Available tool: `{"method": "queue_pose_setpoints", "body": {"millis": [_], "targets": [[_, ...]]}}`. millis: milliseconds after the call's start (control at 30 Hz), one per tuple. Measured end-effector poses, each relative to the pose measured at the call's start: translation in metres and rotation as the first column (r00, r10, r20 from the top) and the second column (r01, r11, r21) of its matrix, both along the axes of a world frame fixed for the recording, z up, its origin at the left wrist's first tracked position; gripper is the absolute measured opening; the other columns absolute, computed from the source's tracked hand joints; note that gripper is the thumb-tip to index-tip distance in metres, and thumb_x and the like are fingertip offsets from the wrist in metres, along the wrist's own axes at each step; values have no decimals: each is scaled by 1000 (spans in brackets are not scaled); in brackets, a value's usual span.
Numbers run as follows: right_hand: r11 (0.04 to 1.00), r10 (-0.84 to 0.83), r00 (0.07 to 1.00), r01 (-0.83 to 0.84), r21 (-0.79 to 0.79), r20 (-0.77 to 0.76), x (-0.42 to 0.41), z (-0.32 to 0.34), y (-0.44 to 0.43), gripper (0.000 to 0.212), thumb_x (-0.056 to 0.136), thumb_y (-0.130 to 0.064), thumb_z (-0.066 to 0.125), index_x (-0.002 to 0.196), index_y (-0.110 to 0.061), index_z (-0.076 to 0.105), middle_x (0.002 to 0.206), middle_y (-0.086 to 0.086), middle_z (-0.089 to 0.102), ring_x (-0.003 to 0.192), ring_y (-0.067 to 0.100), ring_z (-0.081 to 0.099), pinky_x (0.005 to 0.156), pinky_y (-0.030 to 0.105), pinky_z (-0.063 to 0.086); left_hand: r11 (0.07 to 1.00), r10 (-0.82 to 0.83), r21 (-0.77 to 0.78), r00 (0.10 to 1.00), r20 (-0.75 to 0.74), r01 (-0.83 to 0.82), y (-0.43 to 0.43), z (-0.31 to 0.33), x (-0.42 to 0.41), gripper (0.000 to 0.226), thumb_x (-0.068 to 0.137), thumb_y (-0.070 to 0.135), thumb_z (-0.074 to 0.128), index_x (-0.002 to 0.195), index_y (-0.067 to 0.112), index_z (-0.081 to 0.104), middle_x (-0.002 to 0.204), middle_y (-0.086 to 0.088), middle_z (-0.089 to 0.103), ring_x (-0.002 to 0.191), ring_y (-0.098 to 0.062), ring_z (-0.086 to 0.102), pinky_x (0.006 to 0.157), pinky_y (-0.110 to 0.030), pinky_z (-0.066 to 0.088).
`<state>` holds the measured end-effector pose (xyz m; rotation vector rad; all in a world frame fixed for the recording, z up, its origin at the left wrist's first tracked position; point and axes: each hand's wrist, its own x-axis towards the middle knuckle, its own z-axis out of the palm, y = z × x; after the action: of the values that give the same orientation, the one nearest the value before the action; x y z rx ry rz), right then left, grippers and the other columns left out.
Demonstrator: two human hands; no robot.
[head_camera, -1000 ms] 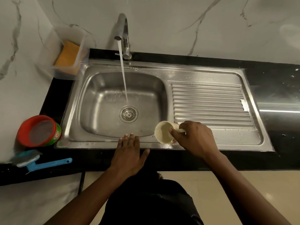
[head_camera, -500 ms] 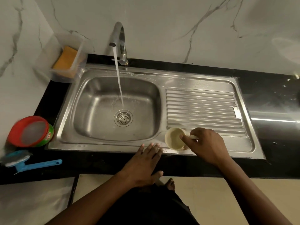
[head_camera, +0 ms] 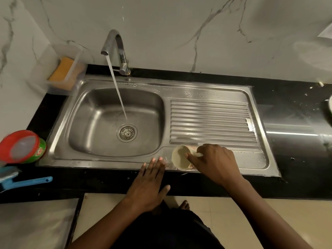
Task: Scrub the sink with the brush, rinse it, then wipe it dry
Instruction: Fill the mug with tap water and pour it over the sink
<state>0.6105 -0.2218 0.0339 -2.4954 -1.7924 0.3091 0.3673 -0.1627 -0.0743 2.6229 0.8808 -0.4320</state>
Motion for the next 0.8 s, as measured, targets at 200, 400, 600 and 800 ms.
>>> {"method": "queue_pose_setpoints", "body": {"millis": [200,400,600,800], "targets": [[985,-160,964,169,25,-211,27,6,-12,61,96,-69,51,56,-23,55,52,-6,56,50,9,55,47,25,32,989,143,33,990,3,-143,4,-3,-15,79,104,65,10,162,19,-17,168,1,-29,154,-17,-29,129,-41,-9],[984,-171,967,178,24,-192,42,8,-16,55,96,-69,51,56,-31,53,54,-11,56,51,5,56,46,19,32,968,248,39,969,-11,-247,19,-5,-39,79,103,67,6,161,20,-19,167,2,-30,153,-16,-32,127,-40,-14],[992,-116,987,120,30,-112,49,6,-16,53,96,-68,51,62,-29,59,56,-10,58,51,7,56,47,20,34,997,-51,-64,998,23,53,2,6,-6,77,103,69,7,160,27,-23,165,8,-36,151,-11,-36,128,-43,-13],[998,-61,998,62,-30,27,53,7,-20,51,95,-69,52,62,-29,51,56,-11,49,51,5,48,47,22,27,973,-214,-80,976,32,216,-9,1,63,81,103,67,11,161,20,-21,168,1,-28,154,-15,-31,129,-47,-8]]}}
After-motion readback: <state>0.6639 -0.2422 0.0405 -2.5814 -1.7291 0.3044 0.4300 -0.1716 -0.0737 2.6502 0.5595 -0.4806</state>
